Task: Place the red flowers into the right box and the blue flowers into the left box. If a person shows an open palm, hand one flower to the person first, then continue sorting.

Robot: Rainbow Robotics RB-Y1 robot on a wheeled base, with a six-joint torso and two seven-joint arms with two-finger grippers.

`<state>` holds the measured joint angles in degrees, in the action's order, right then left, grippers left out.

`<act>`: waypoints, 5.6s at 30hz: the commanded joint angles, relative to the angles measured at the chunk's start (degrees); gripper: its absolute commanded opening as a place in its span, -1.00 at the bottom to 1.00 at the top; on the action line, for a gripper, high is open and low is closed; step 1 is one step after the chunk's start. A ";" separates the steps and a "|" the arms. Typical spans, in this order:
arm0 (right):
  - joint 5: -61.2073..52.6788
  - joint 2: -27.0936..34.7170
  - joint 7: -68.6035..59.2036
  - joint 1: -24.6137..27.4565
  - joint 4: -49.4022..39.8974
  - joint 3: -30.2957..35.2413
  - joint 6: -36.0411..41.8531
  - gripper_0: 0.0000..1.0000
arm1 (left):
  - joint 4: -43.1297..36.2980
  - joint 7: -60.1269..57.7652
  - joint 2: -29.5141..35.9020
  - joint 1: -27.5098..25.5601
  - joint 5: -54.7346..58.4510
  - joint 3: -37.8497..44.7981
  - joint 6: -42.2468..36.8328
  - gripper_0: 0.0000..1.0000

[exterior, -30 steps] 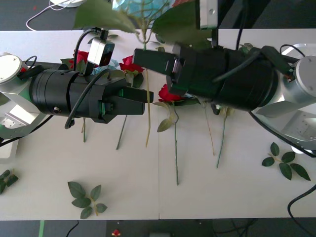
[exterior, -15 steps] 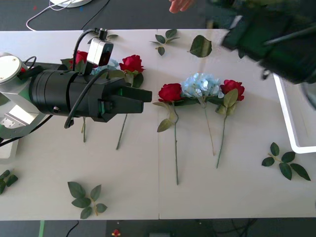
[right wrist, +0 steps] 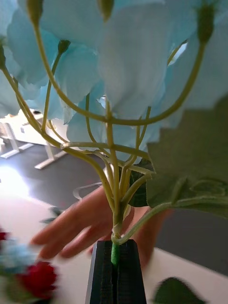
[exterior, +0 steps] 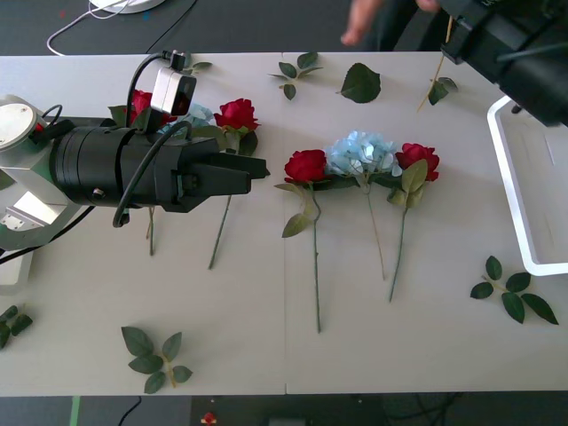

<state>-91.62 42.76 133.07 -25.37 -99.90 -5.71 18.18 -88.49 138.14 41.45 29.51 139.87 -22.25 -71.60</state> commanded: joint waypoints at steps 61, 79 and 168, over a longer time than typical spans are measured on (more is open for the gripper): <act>-3.65 5.76 -16.79 3.40 -4.34 7.65 28.49 1.00 | -6.16 -3.58 21.56 12.68 0.23 -10.80 17.99 0.72; 23.16 7.96 -70.32 7.62 -19.81 7.47 55.38 1.00 | -13.11 -7.62 33.25 48.63 13.50 -66.78 62.20 0.71; 63.32 -5.23 -80.69 -14.44 21.24 -20.83 42.02 -1.00 | 5.97 -59.47 19.81 16.54 -74.83 -25.39 26.25 0.71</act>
<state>-27.32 35.01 50.29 -38.13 -74.22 -31.51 57.30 -78.83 83.99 62.27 47.57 68.35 -48.49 -44.74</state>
